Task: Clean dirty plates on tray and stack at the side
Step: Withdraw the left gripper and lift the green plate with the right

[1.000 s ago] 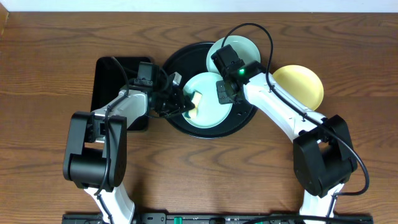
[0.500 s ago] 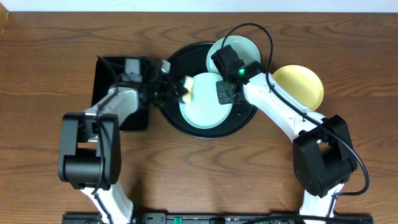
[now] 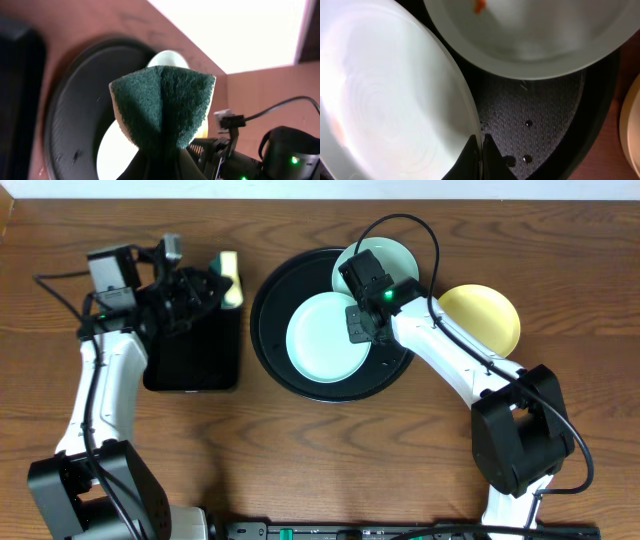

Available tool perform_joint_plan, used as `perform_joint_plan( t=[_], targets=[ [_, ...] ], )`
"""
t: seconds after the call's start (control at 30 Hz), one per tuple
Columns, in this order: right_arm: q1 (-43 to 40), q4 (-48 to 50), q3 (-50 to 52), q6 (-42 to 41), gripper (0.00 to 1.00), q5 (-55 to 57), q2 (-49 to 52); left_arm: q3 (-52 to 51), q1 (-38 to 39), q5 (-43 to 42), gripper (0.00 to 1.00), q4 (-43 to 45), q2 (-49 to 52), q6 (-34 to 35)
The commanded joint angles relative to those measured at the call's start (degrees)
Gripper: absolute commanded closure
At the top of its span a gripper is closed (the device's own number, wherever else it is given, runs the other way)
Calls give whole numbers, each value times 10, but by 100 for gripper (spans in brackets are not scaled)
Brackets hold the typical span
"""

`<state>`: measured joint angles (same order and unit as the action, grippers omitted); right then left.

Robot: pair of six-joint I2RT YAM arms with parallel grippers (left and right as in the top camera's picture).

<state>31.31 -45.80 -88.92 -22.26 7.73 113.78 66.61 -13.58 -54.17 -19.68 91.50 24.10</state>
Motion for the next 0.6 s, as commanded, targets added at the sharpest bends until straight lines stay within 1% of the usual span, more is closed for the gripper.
perform_joint_plan(
  t=[0.0,0.1,0.23,0.4,0.57],
  targets=[
    [-8,1,-46,5,99,8,0,2,-21,26,92,-67,4,-56],
    [-7,-7,-85,5,99,6,0,2,-47,80,92,-131,4,-95],
    [5,1,-130,18,99,15,0,2,-102,82,92,-173,-7,-95],
    [35,81,-137,27,99,51,2,2,-162,66,92,-194,-69,-95],
    [80,178,-136,63,99,75,15,2,-176,69,93,-239,-176,-95]
  ],
)
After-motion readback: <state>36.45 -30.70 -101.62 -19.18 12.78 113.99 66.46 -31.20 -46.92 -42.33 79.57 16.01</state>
